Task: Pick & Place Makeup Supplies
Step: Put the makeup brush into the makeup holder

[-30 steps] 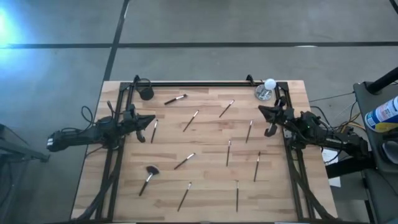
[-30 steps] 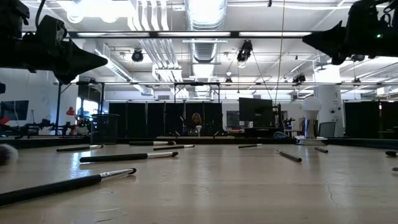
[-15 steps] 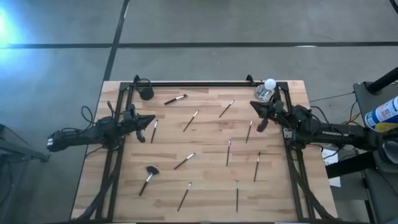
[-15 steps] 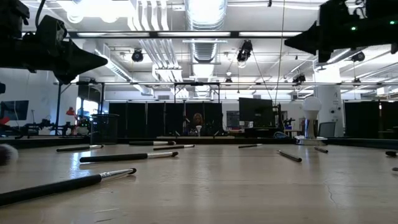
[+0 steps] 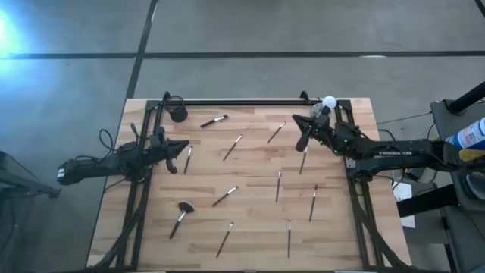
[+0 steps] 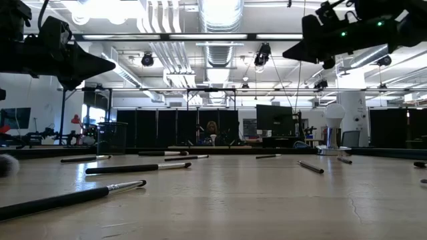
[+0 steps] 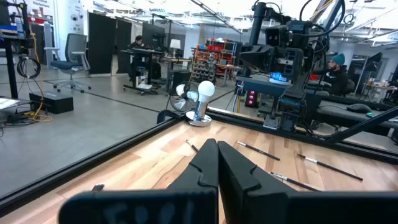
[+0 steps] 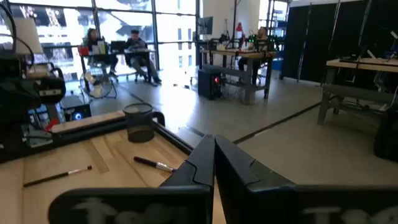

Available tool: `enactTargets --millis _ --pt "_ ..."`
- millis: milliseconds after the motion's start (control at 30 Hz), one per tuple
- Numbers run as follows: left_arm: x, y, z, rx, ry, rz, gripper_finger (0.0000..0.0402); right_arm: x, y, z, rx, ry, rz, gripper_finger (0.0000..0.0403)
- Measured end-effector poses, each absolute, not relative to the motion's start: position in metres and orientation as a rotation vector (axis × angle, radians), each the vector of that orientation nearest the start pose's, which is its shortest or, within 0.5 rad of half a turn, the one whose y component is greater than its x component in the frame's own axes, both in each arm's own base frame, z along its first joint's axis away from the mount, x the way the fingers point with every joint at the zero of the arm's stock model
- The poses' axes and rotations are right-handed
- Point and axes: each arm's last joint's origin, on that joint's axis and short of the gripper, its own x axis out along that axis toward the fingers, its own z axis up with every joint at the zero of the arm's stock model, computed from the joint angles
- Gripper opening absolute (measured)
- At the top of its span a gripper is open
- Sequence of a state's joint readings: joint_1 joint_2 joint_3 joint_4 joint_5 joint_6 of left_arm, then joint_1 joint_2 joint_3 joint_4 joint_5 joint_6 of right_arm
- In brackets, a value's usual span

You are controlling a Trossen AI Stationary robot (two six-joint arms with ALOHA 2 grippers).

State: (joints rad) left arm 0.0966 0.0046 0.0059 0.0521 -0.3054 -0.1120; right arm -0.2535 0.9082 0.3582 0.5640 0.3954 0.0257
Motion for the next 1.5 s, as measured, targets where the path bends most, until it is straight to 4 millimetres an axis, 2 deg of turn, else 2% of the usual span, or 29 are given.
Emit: enactTargets --millis 267,667,1033,1133,1233,1400,1500 --pt "0.095 0.018 0.170 -0.116 -0.076 0.398 0.0000 0.211 -0.066 0.228 0.018 0.082 -0.648 0.0009" --pt "0.095 0.018 0.170 -0.116 -0.076 0.398 0.0000 0.264 -0.079 0.230 0.073 0.157 -0.641 0.0009" --pt "0.095 0.018 0.170 -0.116 -0.076 0.398 0.0000 0.307 -0.087 0.232 0.041 0.494 -0.518 0.0008" --pt "0.095 0.018 0.170 -0.116 -0.076 0.398 0.0000 0.309 -0.086 0.227 0.047 0.548 -0.505 0.0008" --pt "0.095 0.018 0.170 -0.116 -0.076 0.399 0.0000 0.305 -0.086 0.213 0.082 0.589 -0.526 0.0008" --pt "0.095 0.018 0.170 -0.116 -0.075 0.398 0.0000 0.292 -0.089 0.199 0.156 0.595 -0.693 0.0008" --pt "0.095 0.018 0.170 -0.116 -0.075 0.398 0.0000 0.282 -0.089 0.191 0.221 0.667 -0.761 0.0008"
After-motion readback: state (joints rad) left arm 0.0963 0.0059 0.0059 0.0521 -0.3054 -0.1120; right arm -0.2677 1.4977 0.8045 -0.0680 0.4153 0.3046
